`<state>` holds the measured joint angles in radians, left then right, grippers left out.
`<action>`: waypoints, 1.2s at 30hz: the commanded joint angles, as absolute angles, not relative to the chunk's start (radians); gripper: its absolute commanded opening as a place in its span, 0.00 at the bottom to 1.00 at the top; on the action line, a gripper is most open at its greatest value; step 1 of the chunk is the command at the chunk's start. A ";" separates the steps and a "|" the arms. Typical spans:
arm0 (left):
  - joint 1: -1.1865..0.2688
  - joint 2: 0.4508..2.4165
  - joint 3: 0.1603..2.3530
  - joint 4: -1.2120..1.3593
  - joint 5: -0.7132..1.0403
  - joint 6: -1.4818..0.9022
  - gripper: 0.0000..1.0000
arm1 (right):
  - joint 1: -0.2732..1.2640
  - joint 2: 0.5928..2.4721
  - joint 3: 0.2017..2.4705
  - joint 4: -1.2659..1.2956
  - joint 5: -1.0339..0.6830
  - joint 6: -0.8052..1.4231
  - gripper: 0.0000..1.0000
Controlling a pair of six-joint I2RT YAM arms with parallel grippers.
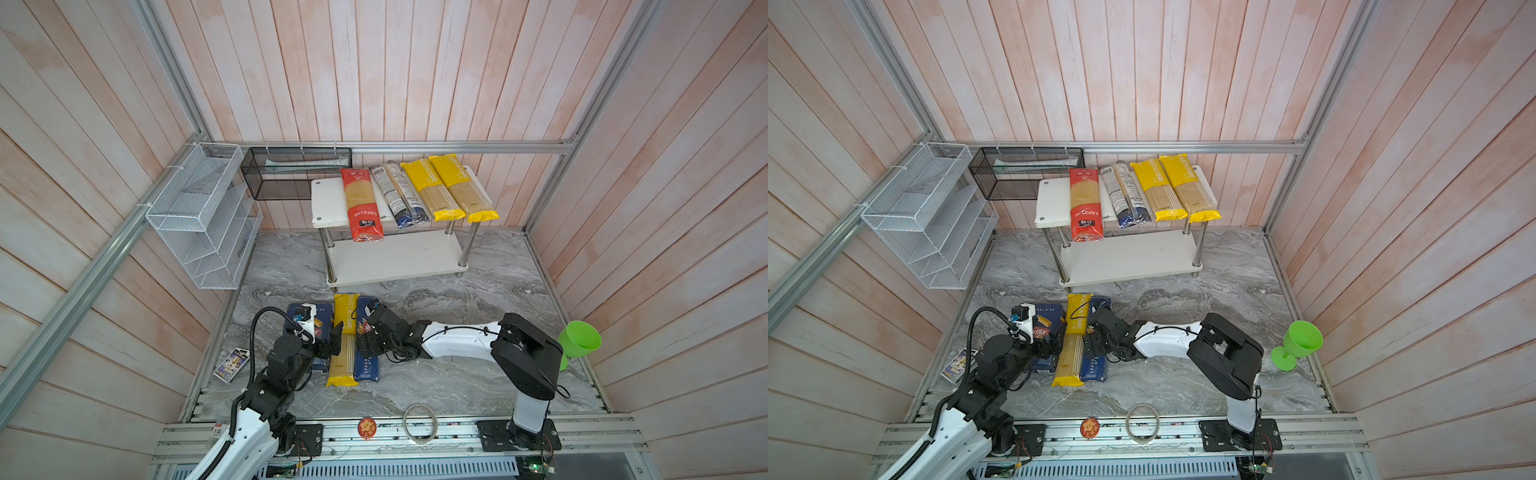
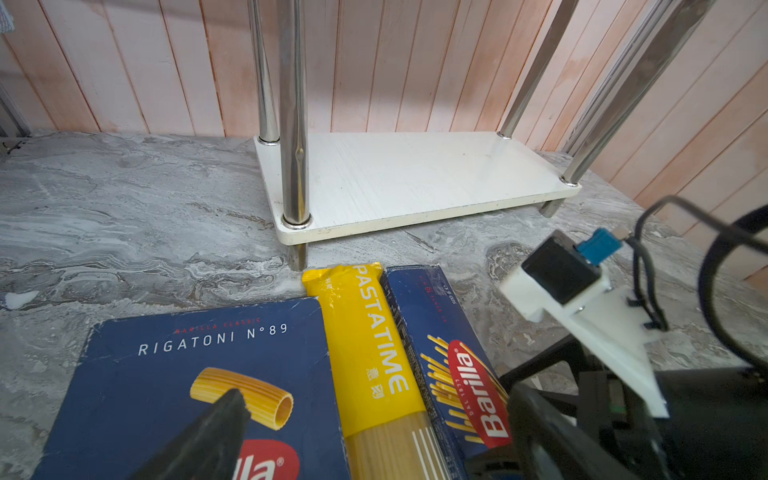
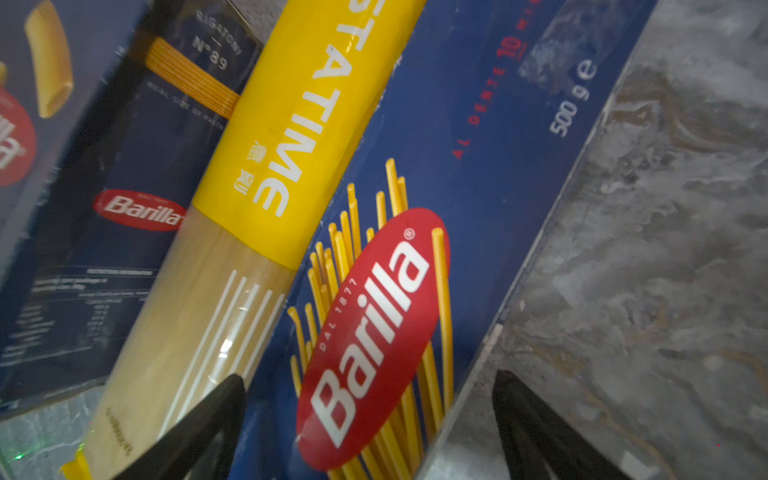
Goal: Place and organize the pasta boxes and bags onto the shelf
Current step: 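Lower the open right gripper around the blue Barilla spaghetti box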
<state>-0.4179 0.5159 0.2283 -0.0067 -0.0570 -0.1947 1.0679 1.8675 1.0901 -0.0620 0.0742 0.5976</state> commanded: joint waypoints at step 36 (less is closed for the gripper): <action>-0.397 0.511 0.254 0.014 -0.049 -0.197 1.00 | 1.007 1.601 0.894 -0.149 0.093 0.327 0.98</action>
<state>-0.4038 0.5205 0.2283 -0.0006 -0.0563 -0.1947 1.0016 1.5684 0.8692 -0.1272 0.0769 0.3405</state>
